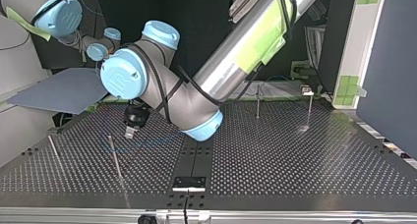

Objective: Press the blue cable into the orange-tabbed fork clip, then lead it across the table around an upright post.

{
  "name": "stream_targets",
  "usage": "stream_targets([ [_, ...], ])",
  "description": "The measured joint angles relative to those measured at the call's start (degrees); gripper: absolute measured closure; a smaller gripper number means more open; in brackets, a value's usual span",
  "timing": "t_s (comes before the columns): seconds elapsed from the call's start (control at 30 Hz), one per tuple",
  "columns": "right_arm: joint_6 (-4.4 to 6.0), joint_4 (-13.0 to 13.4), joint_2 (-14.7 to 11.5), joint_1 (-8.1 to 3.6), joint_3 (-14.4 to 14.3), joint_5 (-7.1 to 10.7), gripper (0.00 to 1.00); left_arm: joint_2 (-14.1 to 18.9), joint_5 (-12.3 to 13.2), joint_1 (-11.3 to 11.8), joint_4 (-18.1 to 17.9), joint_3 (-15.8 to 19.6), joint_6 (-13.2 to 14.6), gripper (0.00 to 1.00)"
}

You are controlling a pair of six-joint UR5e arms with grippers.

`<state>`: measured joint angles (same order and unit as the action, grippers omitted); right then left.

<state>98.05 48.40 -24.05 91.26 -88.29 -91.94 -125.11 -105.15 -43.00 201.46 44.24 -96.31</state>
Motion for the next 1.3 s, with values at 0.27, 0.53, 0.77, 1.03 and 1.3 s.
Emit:
stream_targets([
  [0.27,0.05,0.0,0.0,0.02,0.0,0.0,1.0,0.0,-1.2,0.0,0.2,0.0,-0.6,0.0],
  [0.53,0.02,-0.1,0.0,0.01,0.0,0.0,1.0,0.0,-3.5,0.0,0.3,0.0,-1.0,0.0],
  [0.77,-0.03,-0.1,0.0,0.09,0.0,0.0,1.0,-0.1,-3.6,0.0,0.4,0.0,-1.2,0.0],
  [1.03,-0.04,-0.1,0.0,0.15,0.0,0.0,1.0,0.0,-3.6,0.0,0.4,0.0,-1.2,0.0],
  [1.3,-0.07,-0.1,0.0,0.17,0.0,0.0,1.0,0.1,-3.6,-0.1,1.0,0.2,-1.3,0.0],
])
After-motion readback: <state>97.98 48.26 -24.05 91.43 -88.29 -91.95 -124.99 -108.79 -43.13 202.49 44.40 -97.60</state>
